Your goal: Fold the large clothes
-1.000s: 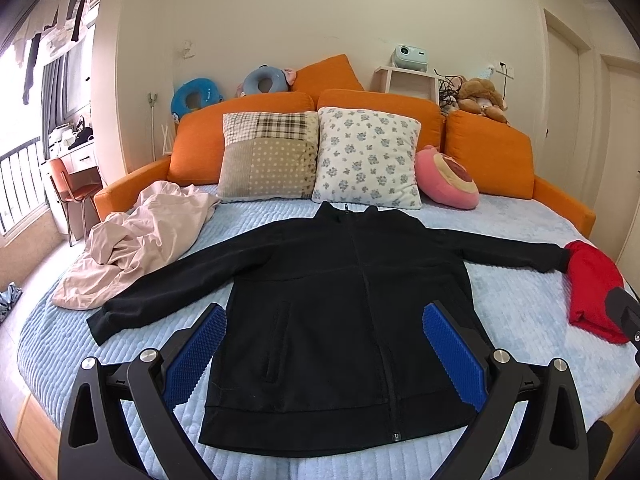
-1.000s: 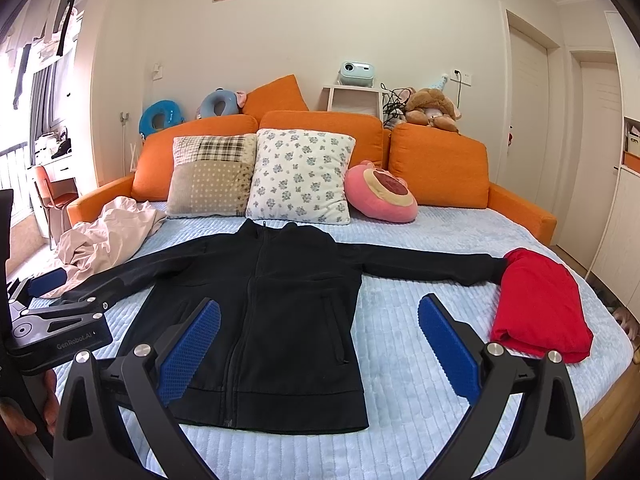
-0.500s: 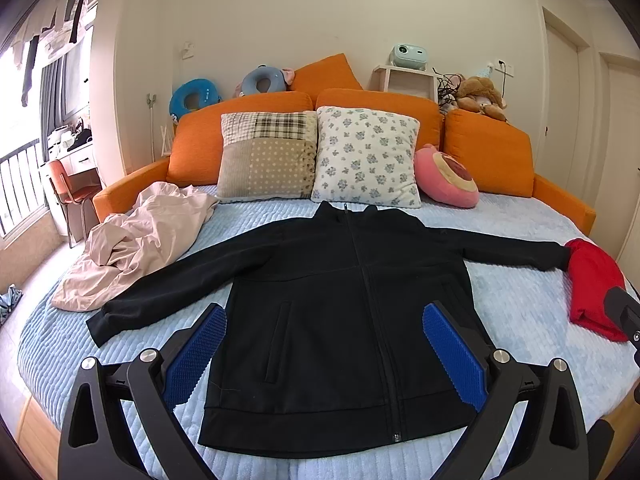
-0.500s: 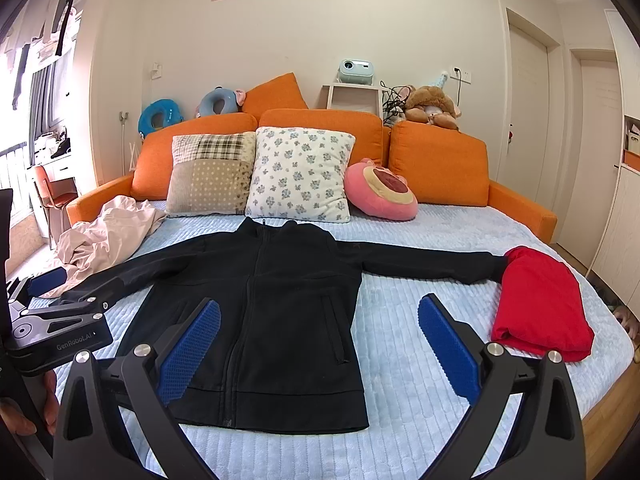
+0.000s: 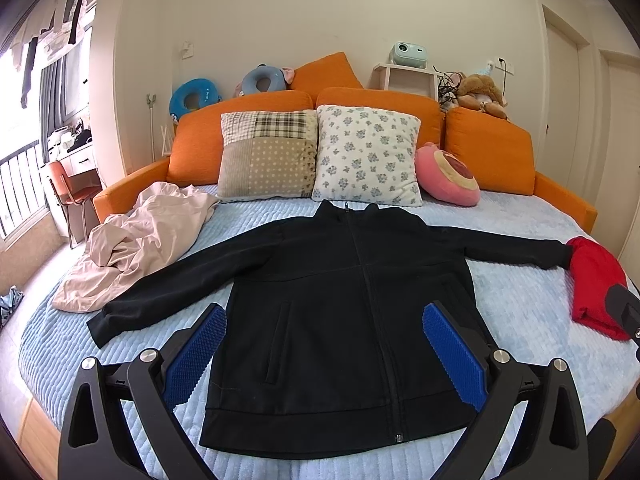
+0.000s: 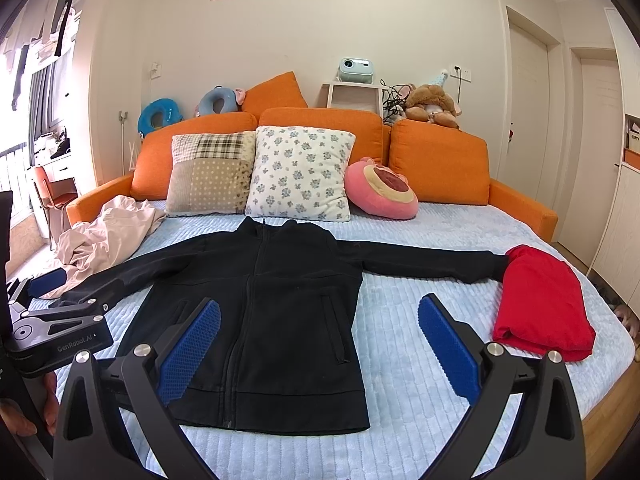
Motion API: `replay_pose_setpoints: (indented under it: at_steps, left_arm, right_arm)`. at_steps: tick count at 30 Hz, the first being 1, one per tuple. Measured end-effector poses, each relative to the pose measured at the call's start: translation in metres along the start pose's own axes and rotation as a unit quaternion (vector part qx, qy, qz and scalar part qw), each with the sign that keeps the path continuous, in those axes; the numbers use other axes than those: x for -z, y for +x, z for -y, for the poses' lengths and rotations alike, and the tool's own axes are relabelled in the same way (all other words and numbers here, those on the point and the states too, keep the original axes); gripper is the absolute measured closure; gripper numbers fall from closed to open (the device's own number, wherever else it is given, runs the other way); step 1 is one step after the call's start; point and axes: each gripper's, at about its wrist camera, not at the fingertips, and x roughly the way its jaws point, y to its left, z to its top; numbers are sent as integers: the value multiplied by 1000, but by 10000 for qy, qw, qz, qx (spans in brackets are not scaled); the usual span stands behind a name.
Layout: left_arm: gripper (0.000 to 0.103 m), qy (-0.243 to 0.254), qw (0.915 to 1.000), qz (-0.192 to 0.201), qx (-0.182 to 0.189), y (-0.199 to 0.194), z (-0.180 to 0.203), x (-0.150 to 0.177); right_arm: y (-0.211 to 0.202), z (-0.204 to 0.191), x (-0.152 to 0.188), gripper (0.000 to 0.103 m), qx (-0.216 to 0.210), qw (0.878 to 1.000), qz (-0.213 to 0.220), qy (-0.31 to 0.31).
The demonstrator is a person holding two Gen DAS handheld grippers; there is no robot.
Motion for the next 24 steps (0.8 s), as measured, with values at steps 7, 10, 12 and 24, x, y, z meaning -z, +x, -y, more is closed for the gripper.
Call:
replay_pose_setpoints:
  at_steps: [7,10,12,24]
  left_arm:
    - [3,8,10000,-3,-23,2,1,2]
    - [3,-13,10000,-23,-33,8,-2,3]
    - [3,-5,10000,-26,-42,8,-2,3]
    - [3,-63,9998,-116,-150,22,-14,9]
  right_arm:
    - [0,0,1,5,-3,10000,0,5]
    - [1,-3,4,5,-6,10000,-15,-8]
    - [1,-3,4,5,-18,10000,-15,-12]
    - [20,-13,13,5,-102,9999,-124,-59]
